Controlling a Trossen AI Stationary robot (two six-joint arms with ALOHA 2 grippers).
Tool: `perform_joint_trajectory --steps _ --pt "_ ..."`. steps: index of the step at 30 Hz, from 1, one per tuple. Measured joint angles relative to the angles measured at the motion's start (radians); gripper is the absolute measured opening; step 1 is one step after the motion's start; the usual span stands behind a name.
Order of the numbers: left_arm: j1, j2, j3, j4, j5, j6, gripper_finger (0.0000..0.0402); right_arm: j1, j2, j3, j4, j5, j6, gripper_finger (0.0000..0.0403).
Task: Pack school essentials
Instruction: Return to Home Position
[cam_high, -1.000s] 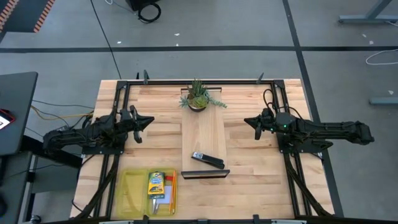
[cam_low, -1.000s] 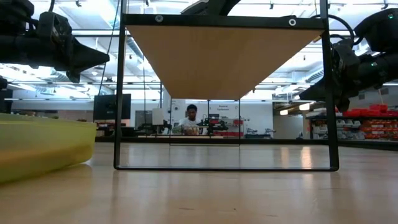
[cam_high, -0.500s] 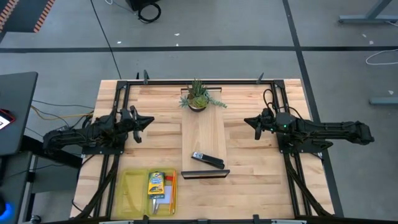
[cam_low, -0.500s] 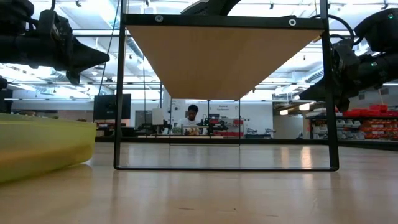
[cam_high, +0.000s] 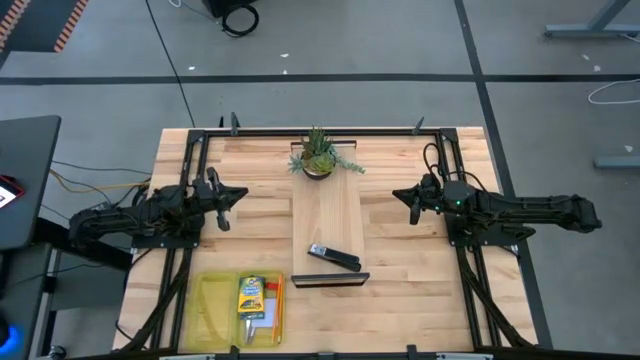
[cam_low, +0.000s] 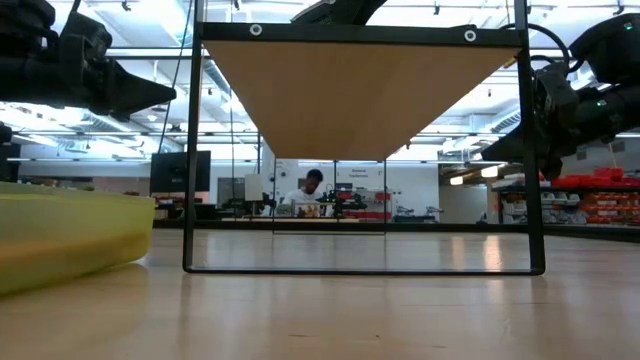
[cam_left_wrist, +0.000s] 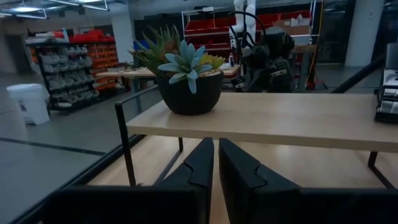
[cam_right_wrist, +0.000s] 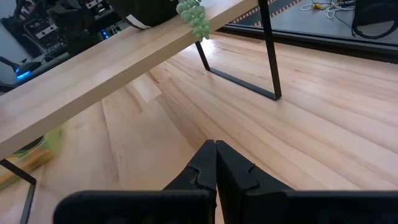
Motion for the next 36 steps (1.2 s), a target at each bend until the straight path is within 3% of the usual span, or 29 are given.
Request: perform_joint_trajectory --steps 36 --pt "0.0 0.0 0.0 0.0 0.0 -0.008 0.0036 0.0 0.0 0.0 0.0 0.0 0.0 0.001"
